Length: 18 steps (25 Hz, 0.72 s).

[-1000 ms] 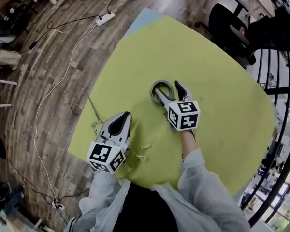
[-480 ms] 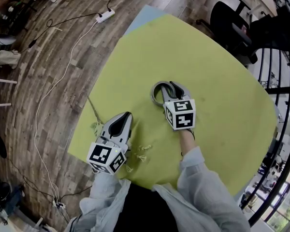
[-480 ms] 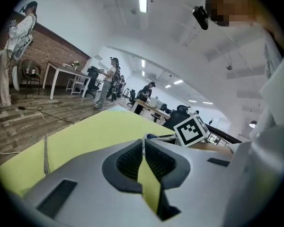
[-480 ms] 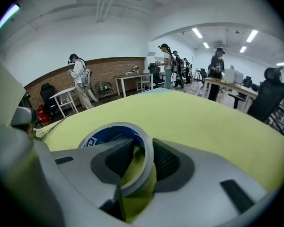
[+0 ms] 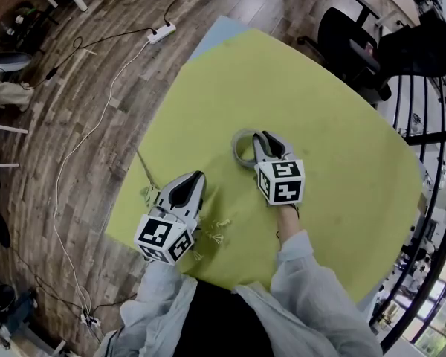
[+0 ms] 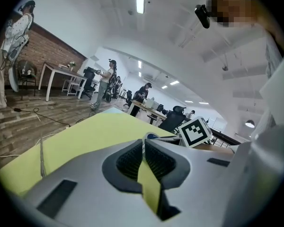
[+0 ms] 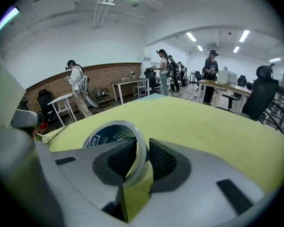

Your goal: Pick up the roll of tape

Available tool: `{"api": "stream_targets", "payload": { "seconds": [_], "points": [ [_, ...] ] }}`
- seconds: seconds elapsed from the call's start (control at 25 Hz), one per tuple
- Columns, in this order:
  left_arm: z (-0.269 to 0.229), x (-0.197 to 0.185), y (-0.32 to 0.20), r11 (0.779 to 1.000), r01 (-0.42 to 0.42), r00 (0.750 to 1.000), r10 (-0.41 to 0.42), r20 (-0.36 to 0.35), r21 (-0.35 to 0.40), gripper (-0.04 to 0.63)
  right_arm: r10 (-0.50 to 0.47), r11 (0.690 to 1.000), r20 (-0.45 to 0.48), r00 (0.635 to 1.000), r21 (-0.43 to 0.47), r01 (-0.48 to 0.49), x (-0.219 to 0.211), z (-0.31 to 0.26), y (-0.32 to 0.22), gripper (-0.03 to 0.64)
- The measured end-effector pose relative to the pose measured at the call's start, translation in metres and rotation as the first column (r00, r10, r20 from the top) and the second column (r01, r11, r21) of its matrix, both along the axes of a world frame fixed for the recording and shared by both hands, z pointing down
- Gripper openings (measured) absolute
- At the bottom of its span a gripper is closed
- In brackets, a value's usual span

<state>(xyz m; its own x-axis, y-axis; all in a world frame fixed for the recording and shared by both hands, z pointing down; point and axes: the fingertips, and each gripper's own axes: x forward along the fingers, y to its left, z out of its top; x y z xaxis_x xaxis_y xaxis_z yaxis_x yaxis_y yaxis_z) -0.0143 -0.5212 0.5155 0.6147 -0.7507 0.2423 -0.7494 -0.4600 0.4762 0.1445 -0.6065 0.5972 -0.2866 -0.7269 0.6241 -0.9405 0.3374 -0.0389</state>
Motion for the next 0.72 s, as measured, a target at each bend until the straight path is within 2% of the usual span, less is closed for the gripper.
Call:
{"api": "stream_targets", "payload": {
  "seconds": [0.4,0.6,0.72],
  "points": [
    [-0.038,0.008,0.019,0.998,-0.014,0.999,0.017,-0.042,0.062,0.029,0.032,0.999,0.054,0.998,0.040,-0.034,0.012,-0.041,0.034,0.091],
    [-0.056,0.006,0.032,0.995,-0.010,0.998,0.015,-0.055,0.095,0.029,0.078,0.995,0.141,0.987,0.058,-0.087,0.016,-0.065,0.057,0.091],
    [-0.068,0.002,0.043,0.993,-0.005,0.999,0.012,-0.053,0.119,0.029,0.086,0.991,0.154,0.984,0.091,-0.101,0.017,-0.085,0.074,0.091]
  ]
}}
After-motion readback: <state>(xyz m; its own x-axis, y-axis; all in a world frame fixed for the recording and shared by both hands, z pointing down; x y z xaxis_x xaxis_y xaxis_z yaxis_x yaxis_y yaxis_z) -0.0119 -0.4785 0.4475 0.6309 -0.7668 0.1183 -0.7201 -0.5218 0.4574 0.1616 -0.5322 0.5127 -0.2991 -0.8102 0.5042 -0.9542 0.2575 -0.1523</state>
